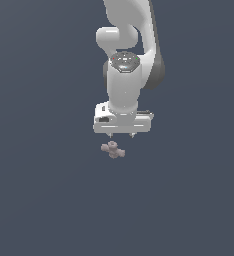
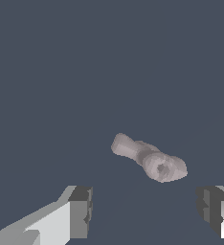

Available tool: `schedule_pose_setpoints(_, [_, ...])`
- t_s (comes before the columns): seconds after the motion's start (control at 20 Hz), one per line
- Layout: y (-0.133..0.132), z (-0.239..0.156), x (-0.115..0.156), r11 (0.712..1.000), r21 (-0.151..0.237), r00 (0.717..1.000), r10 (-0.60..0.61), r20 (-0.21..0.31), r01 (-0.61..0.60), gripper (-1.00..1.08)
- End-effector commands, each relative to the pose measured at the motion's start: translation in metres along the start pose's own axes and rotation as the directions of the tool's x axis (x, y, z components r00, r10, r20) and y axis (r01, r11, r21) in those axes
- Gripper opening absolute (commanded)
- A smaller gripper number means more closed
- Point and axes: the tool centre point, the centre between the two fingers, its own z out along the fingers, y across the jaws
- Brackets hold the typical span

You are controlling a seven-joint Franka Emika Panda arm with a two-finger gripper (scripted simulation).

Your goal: Pick up the object and move it to a goal position.

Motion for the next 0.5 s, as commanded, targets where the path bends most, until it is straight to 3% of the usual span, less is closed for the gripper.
schedule_pose_setpoints(0.0, [0.0004, 0.0006, -0.0001, 1.0, 0.002, 1.0, -0.01, 0.0, 0.01, 0.68])
schedule_pose_setpoints(0.45, [0.0034, 0.0061, -0.0007, 0.994, 0.021, 0.994, -0.105, -0.003, 0.105, 0.68])
